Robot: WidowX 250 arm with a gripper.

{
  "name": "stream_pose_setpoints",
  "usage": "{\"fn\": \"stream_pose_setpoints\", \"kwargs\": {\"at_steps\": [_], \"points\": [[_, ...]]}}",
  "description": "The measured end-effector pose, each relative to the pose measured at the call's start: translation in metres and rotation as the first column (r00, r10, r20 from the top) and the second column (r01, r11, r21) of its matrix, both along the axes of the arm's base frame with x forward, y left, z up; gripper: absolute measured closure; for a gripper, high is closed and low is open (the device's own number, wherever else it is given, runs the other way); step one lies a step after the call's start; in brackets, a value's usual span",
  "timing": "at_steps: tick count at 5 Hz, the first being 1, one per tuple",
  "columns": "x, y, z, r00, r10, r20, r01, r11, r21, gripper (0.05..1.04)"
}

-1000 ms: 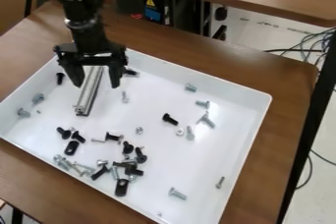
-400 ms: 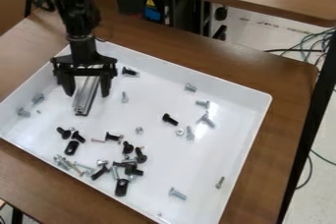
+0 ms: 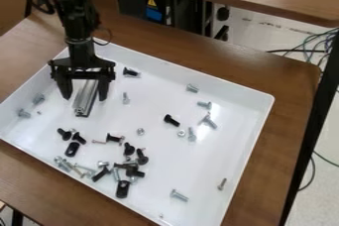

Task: Sweep into pile

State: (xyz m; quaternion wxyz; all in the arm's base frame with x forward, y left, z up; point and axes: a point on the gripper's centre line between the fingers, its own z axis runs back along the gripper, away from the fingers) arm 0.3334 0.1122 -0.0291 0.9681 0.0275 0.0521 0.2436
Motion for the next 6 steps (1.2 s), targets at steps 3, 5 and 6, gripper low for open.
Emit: {"fn": "stream_pose_setpoints", "kwargs": {"at_steps": [3, 5, 6], "points": [[0.006, 0.003, -0.009, 0.997, 0.026, 0.076, -0.02, 0.997, -0.076, 0.73], [0.004, -0.007, -0.007, 0.997, -0.061, 0.055, 0.064, 0.996, -0.064, 0.731], [-0.001, -0.005, 0.0, 0.979, -0.202, -0.01, 0.202, 0.979, 0.018, 0.731]]}}
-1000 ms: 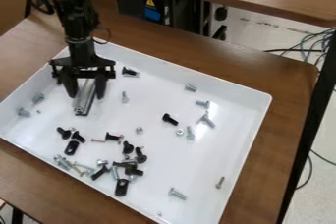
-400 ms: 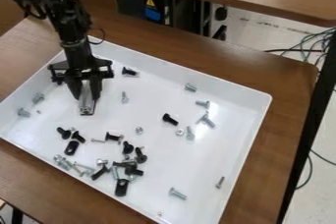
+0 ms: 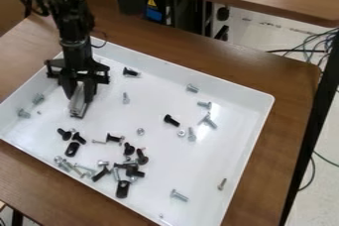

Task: Sweep into pile

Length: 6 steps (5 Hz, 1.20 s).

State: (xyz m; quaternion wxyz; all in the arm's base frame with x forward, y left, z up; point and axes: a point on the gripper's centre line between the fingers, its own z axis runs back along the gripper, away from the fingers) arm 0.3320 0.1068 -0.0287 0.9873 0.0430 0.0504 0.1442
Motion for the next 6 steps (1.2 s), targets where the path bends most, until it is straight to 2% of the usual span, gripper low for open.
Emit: {"fn": "stream_pose_setpoints", "kwargs": {"at_steps": [1, 2, 3, 4, 5, 6], "points": [[-0.002, 0.009, 0.01, 0.996, -0.09, -0.013, 0.09, 0.994, 0.058, 0.731], [-0.009, 0.019, 0.023, 0.989, -0.145, -0.022, 0.146, 0.986, 0.083, 0.731], [0.001, 0.027, 0.029, 0.964, -0.265, -0.015, 0.266, 0.961, 0.077, 0.731], [0.002, 0.043, 0.026, 0.986, -0.167, 0.022, 0.164, 0.981, 0.106, 0.731], [-0.002, 0.063, 0.028, 0.993, -0.103, 0.05, 0.098, 0.99, 0.103, 0.731], [0.001, 0.074, 0.02, 0.994, -0.094, 0.059, 0.089, 0.992, 0.092, 0.731]]}}
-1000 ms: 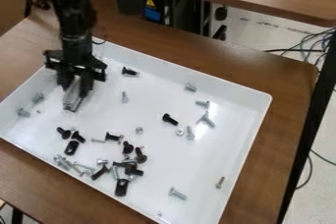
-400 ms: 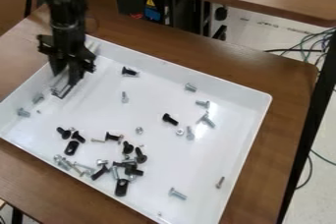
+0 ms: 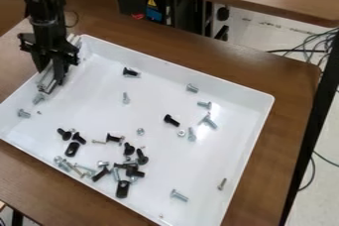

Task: Sweep into pile

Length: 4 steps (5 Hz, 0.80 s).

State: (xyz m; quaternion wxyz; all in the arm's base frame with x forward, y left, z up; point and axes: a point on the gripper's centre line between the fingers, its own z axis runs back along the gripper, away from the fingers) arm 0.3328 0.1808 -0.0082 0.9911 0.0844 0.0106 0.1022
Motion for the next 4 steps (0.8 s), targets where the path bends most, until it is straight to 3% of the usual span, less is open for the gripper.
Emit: {"fn": "stream_pose_setpoints", "kwargs": {"at_steps": [1, 2, 3, 4], "points": [[0.004, 0.008, -0.01, 0.999, -0.029, -0.029, 0.029, 0.999, -0.013, 0.731], [0.005, 0.01, -0.014, 0.996, -0.078, -0.038, 0.078, 0.997, 0.01, 0.731], [-0.007, 0.009, -0.02, 0.995, -0.089, -0.043, 0.091, 0.996, 0.024, 0.731], [-0.008, 0.011, -0.022, 0.992, -0.102, -0.079, 0.103, 0.995, 0.011, 0.731]]}}
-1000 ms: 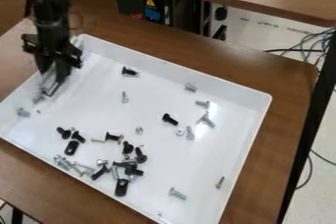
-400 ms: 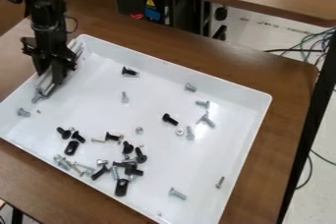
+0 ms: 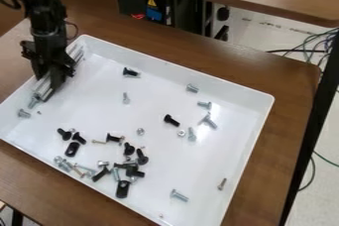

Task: Sweep into pile

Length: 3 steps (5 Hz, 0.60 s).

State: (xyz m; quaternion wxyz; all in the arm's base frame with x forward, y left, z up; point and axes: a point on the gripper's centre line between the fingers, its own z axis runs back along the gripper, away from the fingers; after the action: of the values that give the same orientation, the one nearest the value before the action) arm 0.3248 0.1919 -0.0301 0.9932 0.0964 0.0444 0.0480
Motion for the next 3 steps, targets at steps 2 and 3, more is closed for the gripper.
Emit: {"fn": "stream_pose_setpoints", "kwargs": {"at_steps": [2, 3], "points": [[0.008, -0.039, -0.005, 0.999, -0.053, 0.005, 0.053, 0.986, -0.155, 0.731], [0.007, -0.078, -0.011, 0.996, -0.093, -0.003, 0.089, 0.964, -0.251, 0.731]]}}
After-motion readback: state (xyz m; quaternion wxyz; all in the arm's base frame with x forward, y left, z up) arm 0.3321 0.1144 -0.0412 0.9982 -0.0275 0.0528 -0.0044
